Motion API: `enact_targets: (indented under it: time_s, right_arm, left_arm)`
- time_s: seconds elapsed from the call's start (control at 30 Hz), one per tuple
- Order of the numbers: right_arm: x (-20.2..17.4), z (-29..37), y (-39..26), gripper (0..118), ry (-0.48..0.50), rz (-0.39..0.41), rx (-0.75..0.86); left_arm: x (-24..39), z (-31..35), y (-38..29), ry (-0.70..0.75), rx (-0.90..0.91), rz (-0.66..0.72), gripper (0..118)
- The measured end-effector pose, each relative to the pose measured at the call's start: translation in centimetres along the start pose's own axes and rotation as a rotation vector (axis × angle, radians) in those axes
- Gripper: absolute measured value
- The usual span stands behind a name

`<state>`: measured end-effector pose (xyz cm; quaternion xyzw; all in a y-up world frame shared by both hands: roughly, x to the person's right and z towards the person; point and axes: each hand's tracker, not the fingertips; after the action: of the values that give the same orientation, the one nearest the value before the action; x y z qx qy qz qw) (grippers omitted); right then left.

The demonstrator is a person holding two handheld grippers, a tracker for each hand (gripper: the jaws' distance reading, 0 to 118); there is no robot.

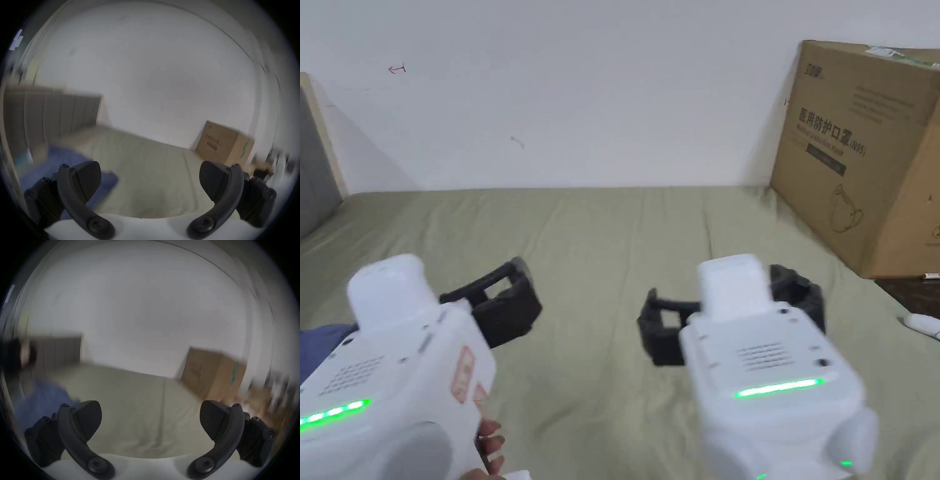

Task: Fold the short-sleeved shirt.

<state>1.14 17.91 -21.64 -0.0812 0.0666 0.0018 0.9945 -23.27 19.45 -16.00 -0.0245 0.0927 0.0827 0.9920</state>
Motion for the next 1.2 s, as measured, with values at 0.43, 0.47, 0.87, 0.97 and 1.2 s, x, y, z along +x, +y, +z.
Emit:
enact_targets:
  time_s: [0.43,0.47,0.87,0.97,1.2]
  right_arm:
    - [3.0,1.2,-1.2,118,-0.235,-0.046,0.082]
    - [2.9,1.3,-1.1,118,-0.216,-0.024,0.068]
    - [2.7,1.4,-1.8,3,-0.189,-0.038,0.005]
    - [2.4,1.5,-1.3,0,-0.215,0.000,0.027]
    - [1.8,1.7,-0.4,0,-0.192,0.040,0.038]
  left_arm:
    - [1.4,1.3,-0.2,-0.030,-0.002,-0.106,118]
    - [1.3,1.2,0.1,-0.012,-0.009,-0.093,118]
    - [0.6,1.8,0.4,-0.004,0.001,-0.160,0]
    - [0.3,1.2,0.1,-0.010,-0.046,-0.109,0]
    - [0.5,0.9,-0.2,-0.005,-0.069,-0.113,0]
